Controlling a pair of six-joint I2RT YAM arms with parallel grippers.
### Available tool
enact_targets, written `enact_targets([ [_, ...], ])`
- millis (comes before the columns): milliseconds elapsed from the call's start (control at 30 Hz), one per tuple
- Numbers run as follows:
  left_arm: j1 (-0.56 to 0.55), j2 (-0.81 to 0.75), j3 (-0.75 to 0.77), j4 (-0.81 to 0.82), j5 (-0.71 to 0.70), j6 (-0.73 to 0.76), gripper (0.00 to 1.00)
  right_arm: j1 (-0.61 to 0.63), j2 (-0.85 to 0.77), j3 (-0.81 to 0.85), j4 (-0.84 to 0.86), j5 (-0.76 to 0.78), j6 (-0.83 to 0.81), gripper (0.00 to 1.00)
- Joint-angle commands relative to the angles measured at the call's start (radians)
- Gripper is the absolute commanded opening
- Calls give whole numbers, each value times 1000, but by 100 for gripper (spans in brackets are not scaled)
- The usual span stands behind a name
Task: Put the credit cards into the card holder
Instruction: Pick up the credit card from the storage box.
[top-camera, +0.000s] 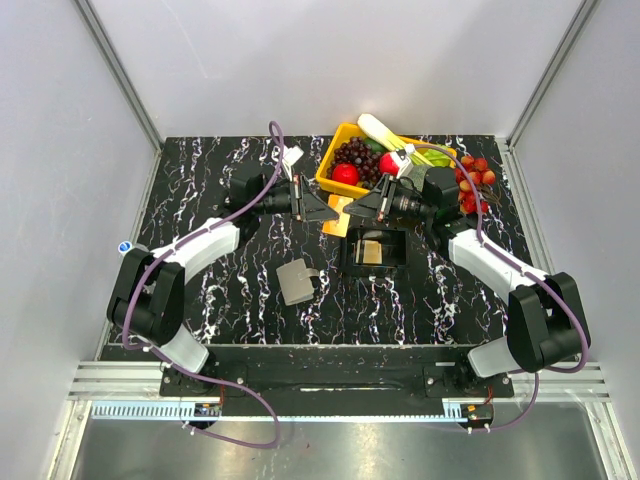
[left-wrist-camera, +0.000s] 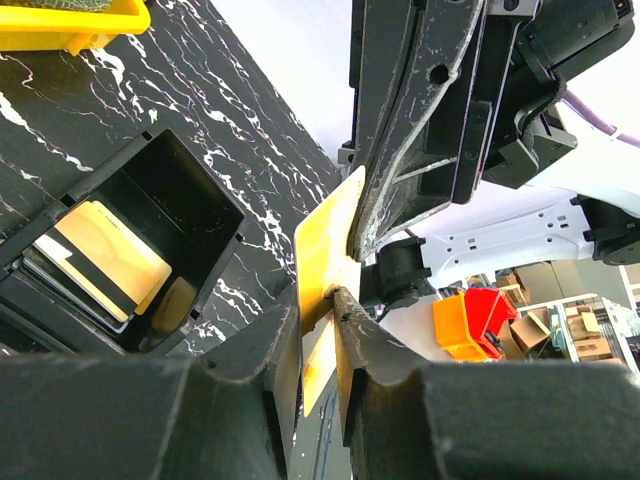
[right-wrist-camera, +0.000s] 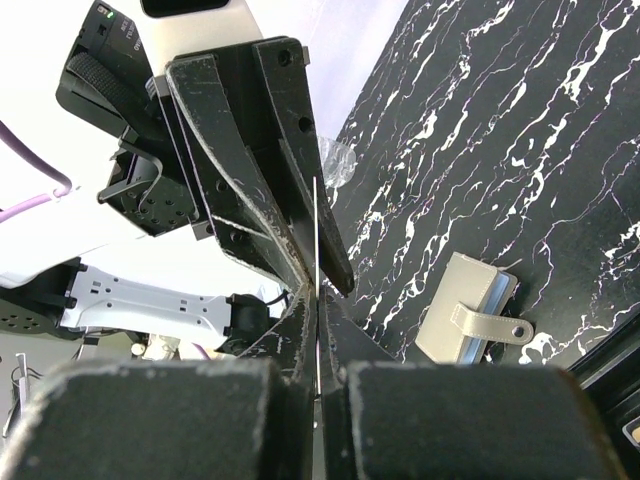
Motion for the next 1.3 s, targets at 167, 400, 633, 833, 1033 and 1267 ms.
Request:
enact_targets([
  [167,16,-25,18,77,-40,-9,29,-4,10,4,36,-34,-2,0],
  [400,17,-19,18,77,-18,-6,11,-3,10,2,35,-31,0,0],
  [633,17,-22,7,77,14,-1,16,-4,16,1,36,-10,6,0],
  [833,17,-25,-7,77,16,0,16,-7,16,1,36,-6,6,0],
  [1033,16,-21,10,55,-9,11,0,-9,24,-1,82,-48,32,11],
  [1267,16,-28,10,64,-60,3,0,-7,24,-4,67,-65,20,25],
])
